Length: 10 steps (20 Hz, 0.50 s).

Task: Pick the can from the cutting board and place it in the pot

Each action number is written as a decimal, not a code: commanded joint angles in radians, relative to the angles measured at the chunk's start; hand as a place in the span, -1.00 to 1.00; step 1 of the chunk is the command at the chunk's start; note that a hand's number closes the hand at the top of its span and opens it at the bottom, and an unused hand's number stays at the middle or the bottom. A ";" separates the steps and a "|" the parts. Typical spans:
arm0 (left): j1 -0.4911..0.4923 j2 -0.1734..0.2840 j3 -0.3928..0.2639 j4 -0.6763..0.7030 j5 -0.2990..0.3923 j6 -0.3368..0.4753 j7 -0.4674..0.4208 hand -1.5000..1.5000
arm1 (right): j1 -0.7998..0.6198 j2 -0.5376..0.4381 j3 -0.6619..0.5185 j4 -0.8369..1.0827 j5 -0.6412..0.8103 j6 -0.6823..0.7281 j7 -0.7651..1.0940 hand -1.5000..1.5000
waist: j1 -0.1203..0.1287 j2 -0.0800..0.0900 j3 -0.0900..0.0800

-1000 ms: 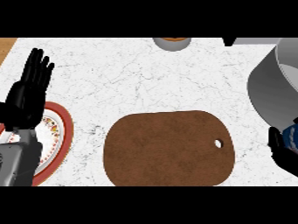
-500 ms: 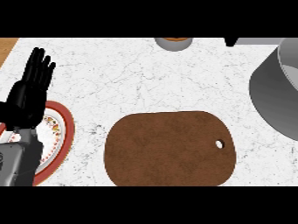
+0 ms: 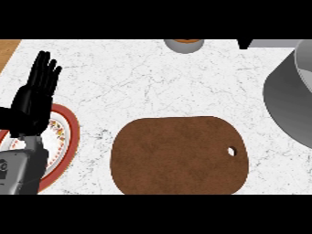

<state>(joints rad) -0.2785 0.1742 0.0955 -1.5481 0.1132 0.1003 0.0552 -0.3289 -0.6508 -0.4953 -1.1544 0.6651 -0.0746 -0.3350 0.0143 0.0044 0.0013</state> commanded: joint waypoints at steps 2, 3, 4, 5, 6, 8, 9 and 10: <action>0.051 0.011 0.014 -0.056 0.019 -0.019 0.009 0.00 | -0.102 -0.038 -0.012 0.343 0.024 -0.119 -0.184 1.00 | 0.009 0.001 0.000; -0.005 -0.015 -0.012 0.018 -0.031 0.014 -0.015 0.00 | -0.122 -0.036 0.014 0.354 0.048 -0.131 -0.162 1.00 | -0.002 0.000 0.000; 0.025 0.002 -0.007 -0.070 0.001 -0.003 0.037 0.00 | -0.167 -0.066 0.015 0.460 0.073 -0.133 -0.177 1.00 | 0.019 0.003 0.001; -0.049 0.011 0.018 0.036 0.022 -0.027 0.015 0.00 | -0.188 -0.078 0.024 0.488 0.075 -0.122 -0.183 1.00 | 0.005 0.004 0.000; -0.012 -0.005 -0.004 -0.011 -0.004 -0.004 0.010 0.00 | -0.162 -0.078 0.039 0.523 0.099 -0.124 -0.203 1.00 | 0.012 0.005 0.001; -0.043 0.017 0.001 -0.001 -0.004 -0.015 0.024 0.00 | -0.201 -0.053 0.043 0.573 0.066 -0.017 -0.152 1.00 | 0.016 0.006 0.001; -0.037 -0.009 -0.005 0.010 -0.003 -0.005 0.006 0.00 | -0.247 -0.082 0.033 0.599 0.055 0.045 -0.098 1.00 | 0.016 0.006 0.001; -0.045 0.015 0.004 -0.007 -0.001 -0.012 0.033 0.00 | -0.249 -0.057 0.024 0.638 0.039 0.044 -0.133 -1.00 | 0.025 0.009 0.002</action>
<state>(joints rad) -0.3052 0.1809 0.0982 -1.5505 0.1147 0.0888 0.0696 -0.5204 -0.7242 -0.4643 -0.6533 0.7269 -0.0941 -0.4711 0.0264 0.0062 -0.0049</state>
